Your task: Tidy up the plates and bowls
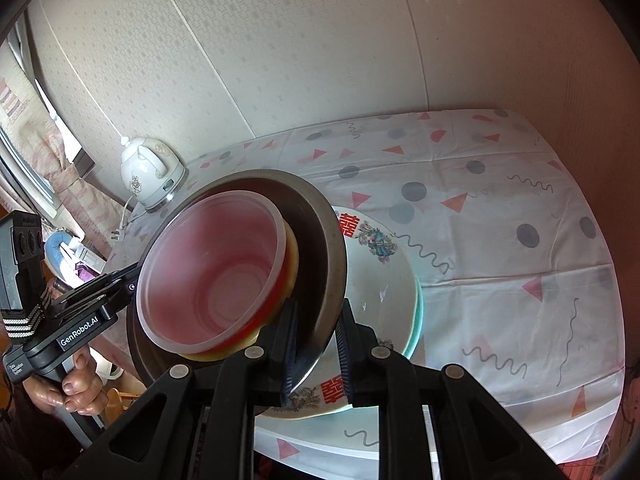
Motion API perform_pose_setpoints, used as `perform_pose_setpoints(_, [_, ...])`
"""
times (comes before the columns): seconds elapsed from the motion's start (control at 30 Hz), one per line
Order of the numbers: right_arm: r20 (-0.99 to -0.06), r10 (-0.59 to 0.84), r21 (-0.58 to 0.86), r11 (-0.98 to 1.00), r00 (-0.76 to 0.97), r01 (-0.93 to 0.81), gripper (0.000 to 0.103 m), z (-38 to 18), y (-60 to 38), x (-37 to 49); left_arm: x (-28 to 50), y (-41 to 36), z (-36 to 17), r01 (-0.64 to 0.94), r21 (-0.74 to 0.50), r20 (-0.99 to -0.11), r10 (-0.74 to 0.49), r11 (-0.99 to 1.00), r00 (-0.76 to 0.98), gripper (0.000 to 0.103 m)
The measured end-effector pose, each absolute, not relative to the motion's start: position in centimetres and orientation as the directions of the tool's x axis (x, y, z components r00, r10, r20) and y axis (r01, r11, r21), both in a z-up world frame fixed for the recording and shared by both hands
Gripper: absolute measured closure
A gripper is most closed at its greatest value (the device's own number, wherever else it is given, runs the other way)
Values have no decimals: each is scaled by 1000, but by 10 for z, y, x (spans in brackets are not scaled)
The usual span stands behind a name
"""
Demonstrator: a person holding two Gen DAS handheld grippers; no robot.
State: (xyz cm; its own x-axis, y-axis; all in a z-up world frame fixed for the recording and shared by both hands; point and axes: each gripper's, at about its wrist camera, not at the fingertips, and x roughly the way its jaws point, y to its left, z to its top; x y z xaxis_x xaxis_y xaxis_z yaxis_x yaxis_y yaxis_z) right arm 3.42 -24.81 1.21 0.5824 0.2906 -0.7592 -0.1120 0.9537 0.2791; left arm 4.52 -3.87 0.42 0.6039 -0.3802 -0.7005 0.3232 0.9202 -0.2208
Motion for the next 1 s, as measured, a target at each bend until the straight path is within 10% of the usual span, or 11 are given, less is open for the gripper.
perform_pose_setpoints(1.0, [-770, 244, 310, 951, 590, 11, 84, -19, -265, 43, 74, -62, -35, 321, -223, -776, -367, 921, 513, 88])
